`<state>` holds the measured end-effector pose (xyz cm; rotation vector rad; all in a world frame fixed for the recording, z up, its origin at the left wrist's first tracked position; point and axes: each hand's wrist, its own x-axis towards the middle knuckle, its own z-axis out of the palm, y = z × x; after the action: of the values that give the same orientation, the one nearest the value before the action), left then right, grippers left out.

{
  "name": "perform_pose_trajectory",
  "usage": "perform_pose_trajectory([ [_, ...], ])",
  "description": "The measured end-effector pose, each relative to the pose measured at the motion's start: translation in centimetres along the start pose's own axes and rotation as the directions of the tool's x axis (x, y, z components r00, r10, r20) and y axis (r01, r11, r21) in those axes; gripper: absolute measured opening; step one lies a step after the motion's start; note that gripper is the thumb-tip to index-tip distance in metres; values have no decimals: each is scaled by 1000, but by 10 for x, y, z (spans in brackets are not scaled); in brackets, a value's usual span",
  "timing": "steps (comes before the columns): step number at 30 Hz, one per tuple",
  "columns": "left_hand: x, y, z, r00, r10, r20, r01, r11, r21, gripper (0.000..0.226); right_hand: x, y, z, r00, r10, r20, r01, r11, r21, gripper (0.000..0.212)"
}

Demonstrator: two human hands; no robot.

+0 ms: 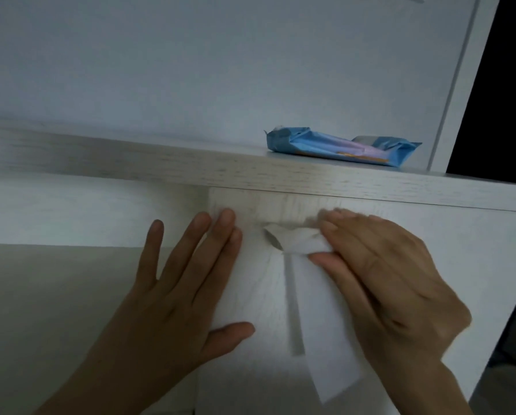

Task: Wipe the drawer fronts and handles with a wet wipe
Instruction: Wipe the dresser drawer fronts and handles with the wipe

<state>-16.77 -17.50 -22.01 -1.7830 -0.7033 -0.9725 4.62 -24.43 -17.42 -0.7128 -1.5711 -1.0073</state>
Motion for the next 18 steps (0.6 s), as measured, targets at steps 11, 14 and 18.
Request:
perform_pose_trajectory([
  [11, -3, -1, -2, 1000, 1, -9, -1, 1000, -8, 80, 4, -29, 38, 1000, -9, -21, 9, 1000, 18, 16],
  [14, -2, -1, -2, 1000, 1, -11, -1, 1000, -16, 81, 0, -26, 37, 998, -60, 2, 60, 998, 11, 26],
  [18, -2, 0, -3, 1000, 4, -8, -4, 1000, -15, 84, -5, -14, 24, 993, -117, 9, 116, 992, 38, 39],
])
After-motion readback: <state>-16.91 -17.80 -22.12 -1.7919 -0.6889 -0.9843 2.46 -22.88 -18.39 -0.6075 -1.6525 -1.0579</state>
